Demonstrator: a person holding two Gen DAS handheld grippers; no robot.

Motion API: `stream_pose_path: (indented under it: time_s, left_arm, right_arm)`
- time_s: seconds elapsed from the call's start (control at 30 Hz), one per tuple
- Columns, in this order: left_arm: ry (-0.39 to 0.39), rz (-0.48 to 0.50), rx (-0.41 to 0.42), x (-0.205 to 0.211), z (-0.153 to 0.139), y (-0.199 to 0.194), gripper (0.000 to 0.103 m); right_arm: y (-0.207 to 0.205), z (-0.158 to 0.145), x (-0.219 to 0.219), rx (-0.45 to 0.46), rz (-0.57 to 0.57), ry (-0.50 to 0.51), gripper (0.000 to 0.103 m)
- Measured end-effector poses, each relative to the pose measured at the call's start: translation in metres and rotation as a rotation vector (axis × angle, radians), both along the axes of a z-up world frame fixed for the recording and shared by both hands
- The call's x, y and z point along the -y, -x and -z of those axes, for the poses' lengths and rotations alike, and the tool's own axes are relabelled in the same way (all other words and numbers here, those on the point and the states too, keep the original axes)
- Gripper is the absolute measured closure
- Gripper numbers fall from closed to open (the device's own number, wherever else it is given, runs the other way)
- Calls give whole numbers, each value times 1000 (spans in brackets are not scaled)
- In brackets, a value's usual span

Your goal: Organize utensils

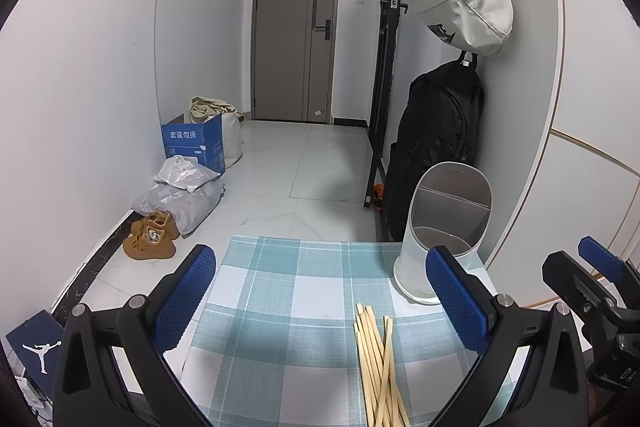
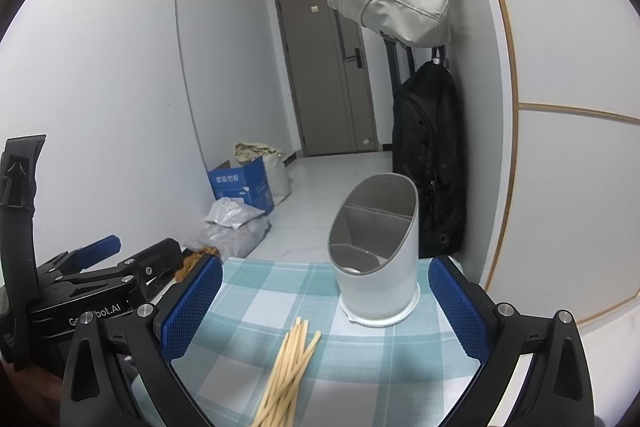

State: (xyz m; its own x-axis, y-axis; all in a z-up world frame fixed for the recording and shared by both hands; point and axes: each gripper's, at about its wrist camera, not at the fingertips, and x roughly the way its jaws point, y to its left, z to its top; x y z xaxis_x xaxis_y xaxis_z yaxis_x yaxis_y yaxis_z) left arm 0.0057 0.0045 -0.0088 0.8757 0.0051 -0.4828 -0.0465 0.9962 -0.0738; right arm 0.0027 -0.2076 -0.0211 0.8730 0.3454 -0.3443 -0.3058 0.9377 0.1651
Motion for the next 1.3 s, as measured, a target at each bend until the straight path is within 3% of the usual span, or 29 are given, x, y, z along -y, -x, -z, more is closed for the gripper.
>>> stream_pose_path:
  time_s: [1.03,1.2,1.3]
  left_arm:
    - [10,6,-43,-3,18,-22,1]
    - [6,-18,-90,-12,34,-36,1]
    - [-12,-36,-121,-19,49,-45,1]
  right_arm:
    - [-21,14,-2,-52,10,-7,0]
    - [-36,26,0,-132,-56,-44,0]
    - [-47,39,-3,-194,-47,-8,0]
